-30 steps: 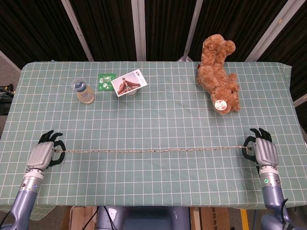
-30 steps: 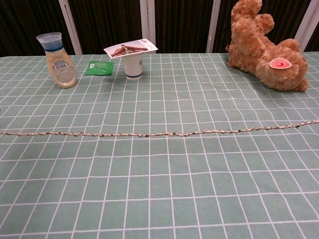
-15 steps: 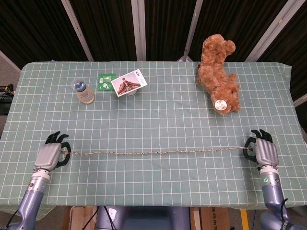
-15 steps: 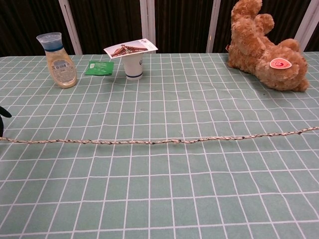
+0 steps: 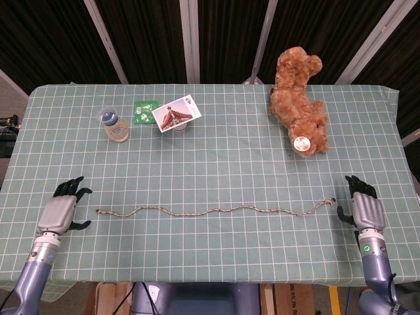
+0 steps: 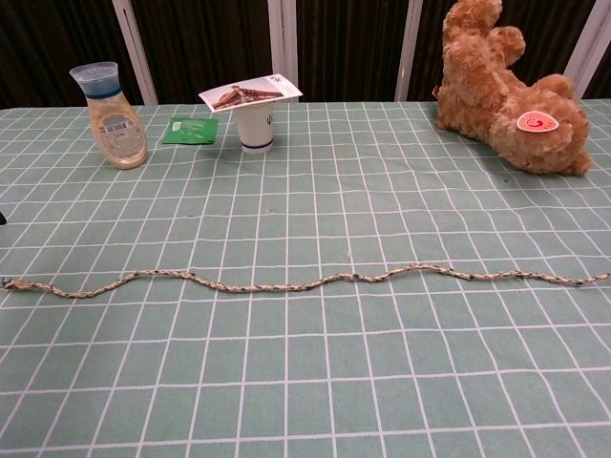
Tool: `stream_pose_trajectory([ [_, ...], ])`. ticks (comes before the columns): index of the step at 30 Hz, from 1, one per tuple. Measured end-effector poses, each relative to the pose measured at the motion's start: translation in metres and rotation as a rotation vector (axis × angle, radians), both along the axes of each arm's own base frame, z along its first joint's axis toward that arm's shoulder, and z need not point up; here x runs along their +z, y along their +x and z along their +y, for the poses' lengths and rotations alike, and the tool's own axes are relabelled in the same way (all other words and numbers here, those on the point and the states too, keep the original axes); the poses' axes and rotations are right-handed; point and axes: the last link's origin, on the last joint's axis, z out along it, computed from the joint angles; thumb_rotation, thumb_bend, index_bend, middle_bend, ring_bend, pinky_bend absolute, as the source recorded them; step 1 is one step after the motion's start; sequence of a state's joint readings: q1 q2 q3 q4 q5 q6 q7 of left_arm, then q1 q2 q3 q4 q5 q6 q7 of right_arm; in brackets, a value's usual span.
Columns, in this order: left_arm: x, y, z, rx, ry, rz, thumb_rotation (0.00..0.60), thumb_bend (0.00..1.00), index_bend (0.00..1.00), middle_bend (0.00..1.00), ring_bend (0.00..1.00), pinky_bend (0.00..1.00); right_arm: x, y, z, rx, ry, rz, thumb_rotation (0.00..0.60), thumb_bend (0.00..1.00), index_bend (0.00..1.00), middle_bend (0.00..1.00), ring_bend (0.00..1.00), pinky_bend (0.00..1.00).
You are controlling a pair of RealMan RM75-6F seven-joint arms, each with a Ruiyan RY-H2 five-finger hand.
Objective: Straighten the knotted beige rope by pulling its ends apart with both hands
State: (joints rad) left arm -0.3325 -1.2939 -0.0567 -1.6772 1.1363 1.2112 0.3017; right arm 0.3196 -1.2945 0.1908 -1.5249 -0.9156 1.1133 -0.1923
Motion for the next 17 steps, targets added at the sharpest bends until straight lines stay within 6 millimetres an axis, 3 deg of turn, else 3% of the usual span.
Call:
stream_pose_trajectory([
  [10,0.034,0.009,-0.014,-0.058,0.113,-0.12,0.6,0.21,0.13,0.0,0.0,0.0,0.024,0.013,0.008,0.099,-0.101,0.016,0.6,0.44,0.0,0.0,0.0,0.0],
  [17,0.065,0.005,-0.046,-0.18,0.202,-0.119,0.6,0.2,0.07,0.0,0.0,0.0,0.044,0.028,0.035,0.298,-0.181,0.034,0.6,0.44,0.0,0.0,0.0,0.0],
])
